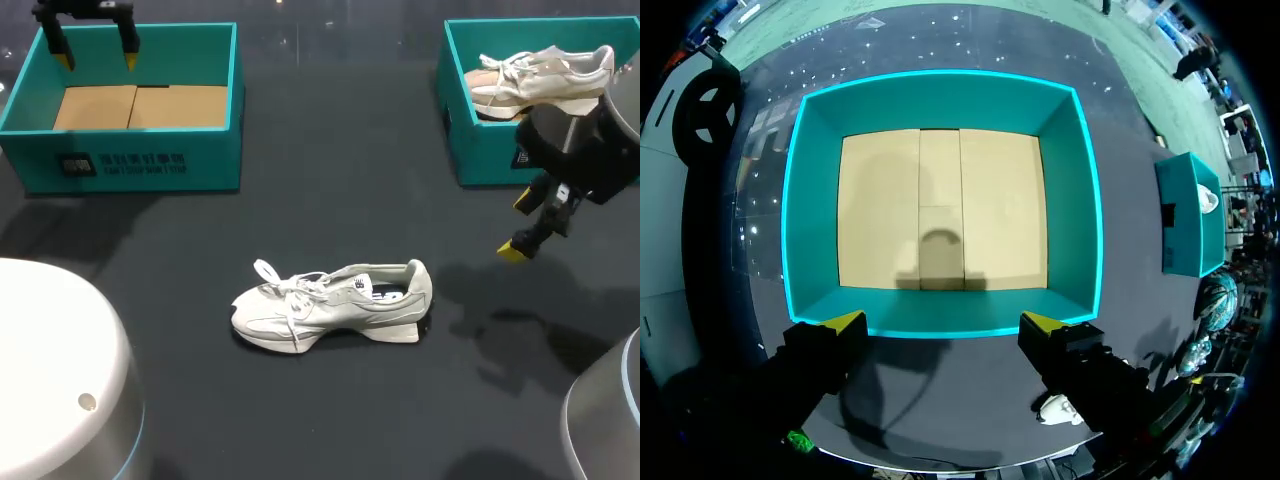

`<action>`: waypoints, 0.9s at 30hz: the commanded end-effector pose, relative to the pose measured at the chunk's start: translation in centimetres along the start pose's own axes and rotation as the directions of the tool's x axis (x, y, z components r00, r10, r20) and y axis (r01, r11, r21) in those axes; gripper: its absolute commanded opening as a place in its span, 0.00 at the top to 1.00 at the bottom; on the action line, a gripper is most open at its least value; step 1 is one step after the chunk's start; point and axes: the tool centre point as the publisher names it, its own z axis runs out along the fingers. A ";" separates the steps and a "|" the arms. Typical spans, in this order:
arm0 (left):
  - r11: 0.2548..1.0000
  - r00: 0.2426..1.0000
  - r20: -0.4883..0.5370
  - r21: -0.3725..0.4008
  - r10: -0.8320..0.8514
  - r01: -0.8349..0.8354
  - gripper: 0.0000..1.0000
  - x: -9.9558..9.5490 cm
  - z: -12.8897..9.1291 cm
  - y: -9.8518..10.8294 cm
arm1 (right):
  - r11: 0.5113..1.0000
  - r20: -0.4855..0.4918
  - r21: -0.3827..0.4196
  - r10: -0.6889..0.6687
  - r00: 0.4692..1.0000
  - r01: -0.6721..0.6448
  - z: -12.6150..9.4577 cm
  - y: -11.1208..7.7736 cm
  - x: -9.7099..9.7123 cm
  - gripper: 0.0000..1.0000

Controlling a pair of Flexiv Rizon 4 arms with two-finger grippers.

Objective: Take the shoe out of the shoebox, open the shoe tongue, remove and reinsert the insole, then place the shoe into the shoebox

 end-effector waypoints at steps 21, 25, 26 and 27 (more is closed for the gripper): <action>1.000 1.000 0.000 0.000 0.000 0.000 0.00 0.0 0.0 0.0 | 0.895 0.008 -0.383 -0.245 0.970 0.229 2.0 -2.2 0.2 0.00; 1.000 1.000 0.000 0.000 0.000 0.000 0.00 0.0 0.0 0.0 | 0.882 0.027 -0.378 -0.291 0.956 0.280 3.2 -2.6 0.3 0.00; 1.000 1.000 0.000 0.000 0.000 0.000 0.00 0.0 0.0 0.0 | 0.884 0.030 -0.368 -0.300 0.954 0.289 3.6 -2.7 0.3 0.00; 1.000 1.000 0.000 0.000 0.000 0.000 0.00 0.0 0.0 0.0 | 0.882 0.022 -0.365 -0.312 0.950 0.298 4.1 -2.7 0.4 0.00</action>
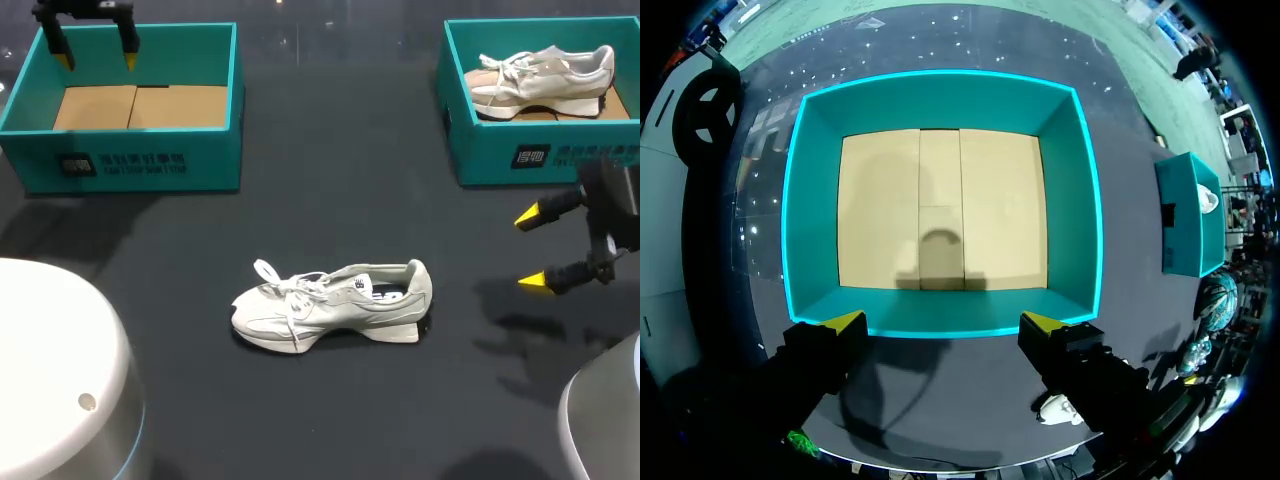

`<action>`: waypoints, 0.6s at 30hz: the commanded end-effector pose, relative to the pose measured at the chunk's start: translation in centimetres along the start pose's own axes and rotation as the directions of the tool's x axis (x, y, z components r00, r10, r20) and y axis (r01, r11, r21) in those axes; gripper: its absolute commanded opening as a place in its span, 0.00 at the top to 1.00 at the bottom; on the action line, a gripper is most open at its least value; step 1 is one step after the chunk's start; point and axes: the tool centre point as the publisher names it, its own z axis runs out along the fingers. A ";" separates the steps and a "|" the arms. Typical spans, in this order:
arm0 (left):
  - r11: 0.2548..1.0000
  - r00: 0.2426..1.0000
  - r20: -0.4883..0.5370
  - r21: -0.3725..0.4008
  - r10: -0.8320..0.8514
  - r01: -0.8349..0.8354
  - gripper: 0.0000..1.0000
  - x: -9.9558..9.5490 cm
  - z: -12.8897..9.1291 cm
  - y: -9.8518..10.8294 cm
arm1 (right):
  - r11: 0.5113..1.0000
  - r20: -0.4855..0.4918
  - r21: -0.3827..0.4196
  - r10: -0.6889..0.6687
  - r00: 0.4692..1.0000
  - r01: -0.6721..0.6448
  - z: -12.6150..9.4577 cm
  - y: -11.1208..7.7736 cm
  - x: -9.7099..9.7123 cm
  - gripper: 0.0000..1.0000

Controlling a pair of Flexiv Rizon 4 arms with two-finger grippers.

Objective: Take the shoe out of the shoebox, open the shoe tongue, remove and reinsert the insole, then place the shoe into the shoebox

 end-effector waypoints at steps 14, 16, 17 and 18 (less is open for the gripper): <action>1.000 1.000 0.000 -0.001 0.000 0.000 0.00 0.0 0.0 0.0 | 0.990 -0.032 -0.125 -0.066 0.997 0.061 5.4 -4.1 0.1 0.00; 1.000 1.000 0.000 -0.001 0.000 0.000 0.00 0.0 0.0 0.0 | 0.989 -0.037 -0.133 -0.066 0.997 0.061 5.8 -4.3 0.0 0.00; 1.000 1.000 0.000 -0.001 0.000 0.000 0.00 0.0 0.0 0.0 | 0.990 -0.035 -0.128 -0.061 0.998 0.056 6.0 -4.3 0.0 0.00; 1.000 1.000 0.000 -0.001 0.000 0.000 0.00 0.0 0.0 0.0 | 0.990 -0.036 -0.126 -0.061 0.997 0.056 6.1 -4.4 0.0 0.00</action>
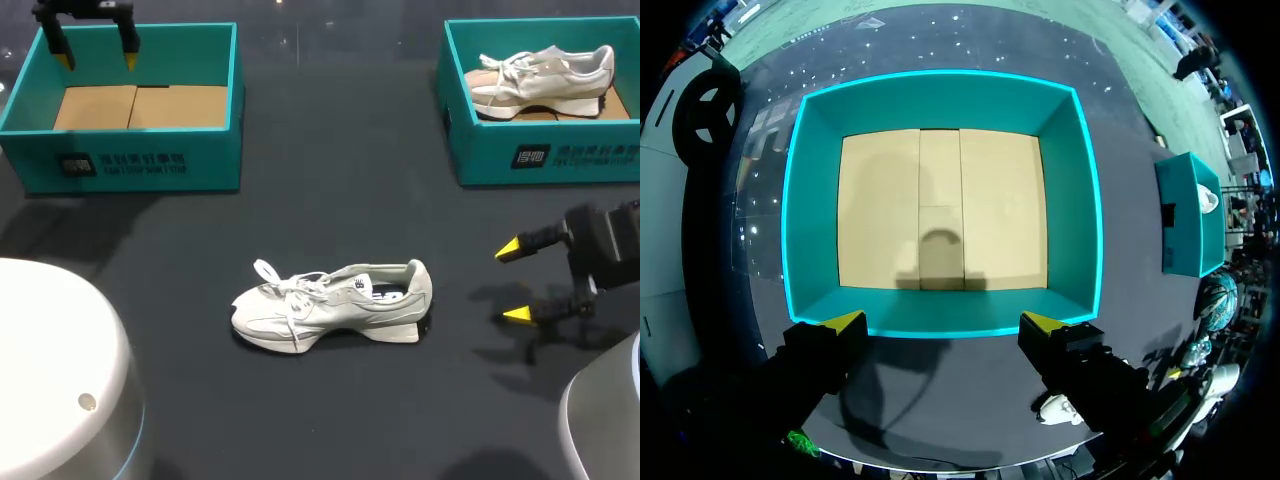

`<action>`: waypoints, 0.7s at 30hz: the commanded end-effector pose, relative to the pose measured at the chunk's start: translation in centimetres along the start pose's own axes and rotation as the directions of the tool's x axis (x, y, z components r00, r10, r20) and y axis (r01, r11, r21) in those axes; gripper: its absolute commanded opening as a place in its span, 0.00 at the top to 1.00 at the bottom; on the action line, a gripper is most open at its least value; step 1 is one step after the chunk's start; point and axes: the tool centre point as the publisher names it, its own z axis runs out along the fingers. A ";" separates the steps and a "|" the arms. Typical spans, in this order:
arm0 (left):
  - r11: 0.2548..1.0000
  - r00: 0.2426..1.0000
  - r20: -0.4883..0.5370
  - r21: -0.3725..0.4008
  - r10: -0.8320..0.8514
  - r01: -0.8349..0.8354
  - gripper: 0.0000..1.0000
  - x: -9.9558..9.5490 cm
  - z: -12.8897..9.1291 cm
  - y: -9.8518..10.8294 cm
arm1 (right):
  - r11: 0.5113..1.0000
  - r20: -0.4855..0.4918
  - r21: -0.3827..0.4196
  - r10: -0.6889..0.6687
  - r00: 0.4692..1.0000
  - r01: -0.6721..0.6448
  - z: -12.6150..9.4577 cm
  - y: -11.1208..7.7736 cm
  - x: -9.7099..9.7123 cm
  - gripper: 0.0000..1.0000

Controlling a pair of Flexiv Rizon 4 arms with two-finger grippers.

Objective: Take the shoe out of the shoebox, open the shoe tongue, remove and reinsert the insole, then place the shoe into the shoebox

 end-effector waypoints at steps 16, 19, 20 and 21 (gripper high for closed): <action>1.000 1.000 0.000 -0.001 0.000 0.000 0.00 0.0 0.0 0.0 | 0.999 -0.021 -0.022 0.043 0.999 -0.043 2.9 -2.0 -0.6 0.00; 1.000 1.000 0.000 -0.001 0.000 0.000 0.00 0.0 0.0 0.0 | 0.999 -0.020 -0.010 0.051 0.999 -0.051 3.3 -2.2 -0.8 0.00; 1.000 1.000 0.000 -0.001 0.000 0.000 0.00 0.0 0.0 0.0 | 0.999 -0.020 -0.010 0.052 0.998 -0.052 3.4 -2.3 -0.9 0.00; 1.000 1.000 0.000 -0.001 0.000 0.000 0.00 0.0 0.0 0.0 | 0.998 -0.021 -0.013 0.053 0.998 -0.054 3.4 -2.4 -0.9 0.00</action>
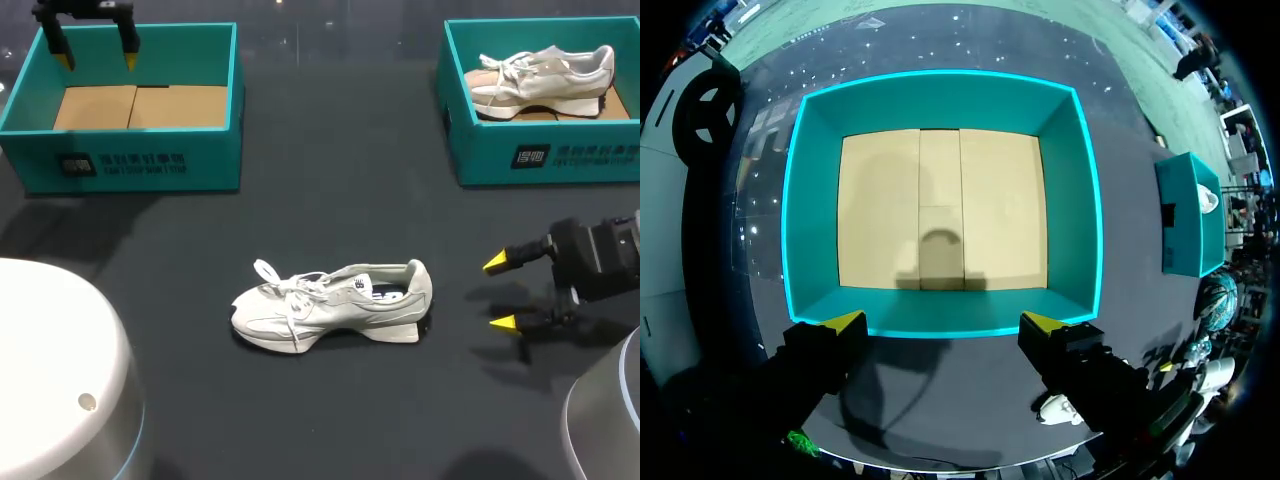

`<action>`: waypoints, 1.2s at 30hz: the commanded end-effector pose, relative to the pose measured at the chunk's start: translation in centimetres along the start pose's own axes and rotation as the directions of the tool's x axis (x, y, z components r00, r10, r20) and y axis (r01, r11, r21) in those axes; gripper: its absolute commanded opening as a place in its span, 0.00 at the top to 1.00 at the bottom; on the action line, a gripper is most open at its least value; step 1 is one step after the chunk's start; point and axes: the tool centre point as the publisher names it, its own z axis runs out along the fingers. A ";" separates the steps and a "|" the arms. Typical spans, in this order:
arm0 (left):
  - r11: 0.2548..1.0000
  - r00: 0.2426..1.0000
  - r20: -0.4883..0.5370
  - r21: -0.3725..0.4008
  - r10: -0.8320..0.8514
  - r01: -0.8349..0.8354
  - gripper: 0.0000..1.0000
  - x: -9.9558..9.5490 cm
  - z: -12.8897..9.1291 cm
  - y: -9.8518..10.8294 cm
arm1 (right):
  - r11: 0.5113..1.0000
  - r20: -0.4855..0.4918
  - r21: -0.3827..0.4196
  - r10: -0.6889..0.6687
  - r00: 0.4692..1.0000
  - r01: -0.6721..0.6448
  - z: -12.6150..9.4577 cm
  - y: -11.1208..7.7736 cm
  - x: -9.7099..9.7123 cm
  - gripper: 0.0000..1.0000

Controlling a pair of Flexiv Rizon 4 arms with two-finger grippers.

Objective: Take the shoe out of the shoebox, open the shoe tongue, remove and reinsert the insole, then place the shoe into the shoebox

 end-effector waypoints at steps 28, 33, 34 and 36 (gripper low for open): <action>1.000 1.000 0.000 -0.001 0.000 0.000 0.00 0.0 0.0 0.0 | 0.997 0.006 -0.040 0.061 0.998 -0.061 3.8 -0.6 -1.1 0.00; 1.000 1.000 0.000 -0.001 0.000 0.000 0.00 0.0 0.0 0.0 | 0.996 0.006 -0.049 0.074 0.997 -0.074 4.5 -0.6 -1.2 0.00; 1.000 1.000 0.000 -0.001 0.000 0.000 0.00 0.0 0.0 0.0 | 0.996 0.006 -0.050 0.075 0.997 -0.075 4.7 -0.5 -1.3 0.00; 1.000 1.000 0.000 -0.001 0.000 0.000 0.00 0.0 0.0 0.0 | 0.996 0.007 -0.052 0.079 0.997 -0.079 5.0 -0.4 -1.4 0.00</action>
